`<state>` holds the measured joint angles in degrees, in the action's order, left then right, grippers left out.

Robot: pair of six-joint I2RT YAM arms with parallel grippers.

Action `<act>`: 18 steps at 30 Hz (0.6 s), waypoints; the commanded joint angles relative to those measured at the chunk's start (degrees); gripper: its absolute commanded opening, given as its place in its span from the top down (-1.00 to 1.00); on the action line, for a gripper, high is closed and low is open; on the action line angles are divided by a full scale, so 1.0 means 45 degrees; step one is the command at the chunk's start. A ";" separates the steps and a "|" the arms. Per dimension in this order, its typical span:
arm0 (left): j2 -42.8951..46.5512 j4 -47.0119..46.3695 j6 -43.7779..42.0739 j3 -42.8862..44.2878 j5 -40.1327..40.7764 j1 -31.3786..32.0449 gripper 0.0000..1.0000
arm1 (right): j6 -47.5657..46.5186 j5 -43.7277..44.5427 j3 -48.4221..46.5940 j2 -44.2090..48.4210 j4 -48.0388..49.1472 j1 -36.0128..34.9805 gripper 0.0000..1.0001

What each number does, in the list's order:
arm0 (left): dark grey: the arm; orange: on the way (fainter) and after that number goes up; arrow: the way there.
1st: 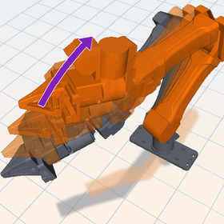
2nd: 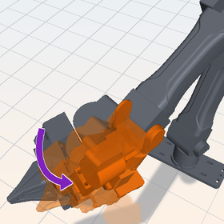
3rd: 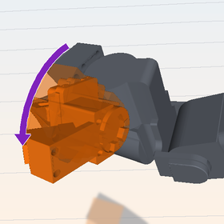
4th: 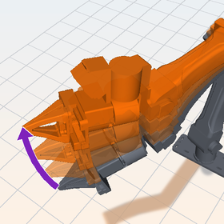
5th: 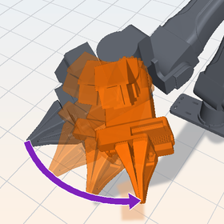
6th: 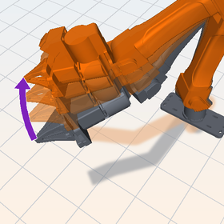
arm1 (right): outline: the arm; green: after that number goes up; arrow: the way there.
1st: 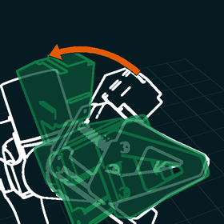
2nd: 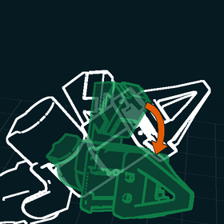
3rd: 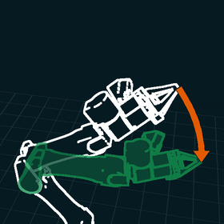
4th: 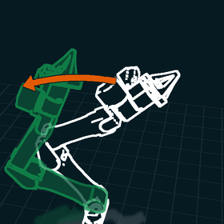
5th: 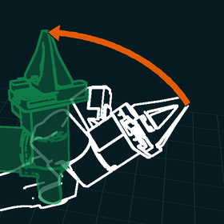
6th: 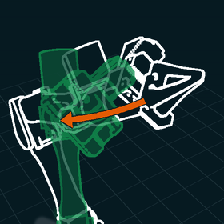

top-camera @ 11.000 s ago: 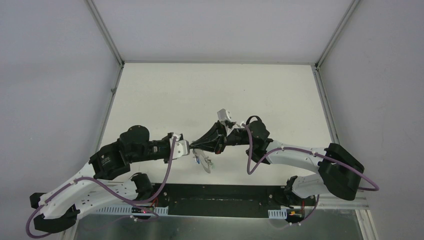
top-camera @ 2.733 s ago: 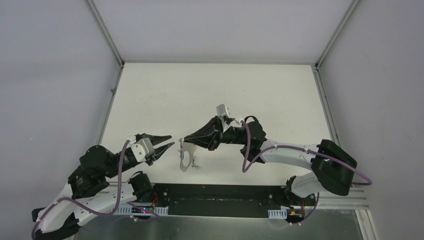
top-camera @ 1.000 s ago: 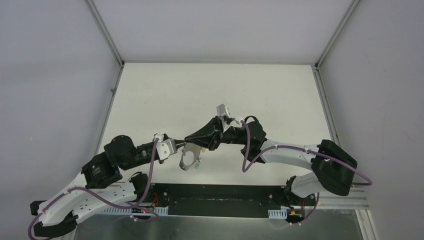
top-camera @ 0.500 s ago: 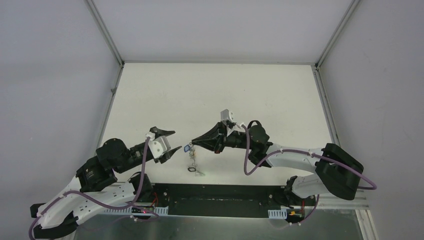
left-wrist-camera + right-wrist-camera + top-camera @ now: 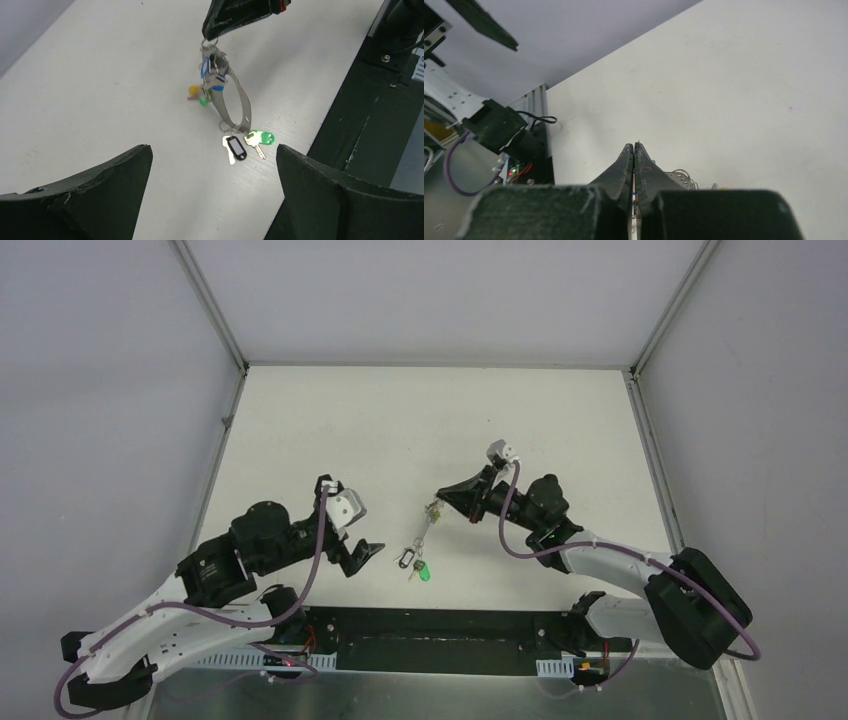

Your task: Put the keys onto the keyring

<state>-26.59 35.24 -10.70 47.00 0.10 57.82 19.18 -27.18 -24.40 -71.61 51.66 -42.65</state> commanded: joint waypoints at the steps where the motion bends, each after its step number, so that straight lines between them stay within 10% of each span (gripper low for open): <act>1: -0.0990 -0.0601 0.2755 0.0156 0.1235 0.0113 -0.98 | 0.0156 0.0782 0.0352 0.1400 -0.1323 0.1275 1.00; 7: -0.2291 -0.1417 0.4109 -0.0463 0.1278 0.0100 -0.98 | -0.0070 0.1762 0.0337 0.3023 -0.4112 0.2560 0.71; 8: -0.2489 -0.1520 0.4225 -0.0521 0.1383 0.0090 -0.98 | -0.0582 0.2133 0.0344 0.3226 -0.4416 0.2703 0.17; 10: -0.2871 -0.1688 0.4463 -0.0656 0.1663 0.0071 -0.98 | -0.0848 0.2755 0.0342 0.3610 -0.4906 0.2954 -0.19; 18: -0.3038 -0.2290 0.5264 -0.1768 0.0788 -0.1930 -0.98 | -0.0869 0.3103 0.0262 0.4020 -0.6234 0.3749 -0.51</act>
<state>-41.21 29.10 9.37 41.41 5.87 54.30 16.12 -15.77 -22.33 -54.48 27.53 -27.11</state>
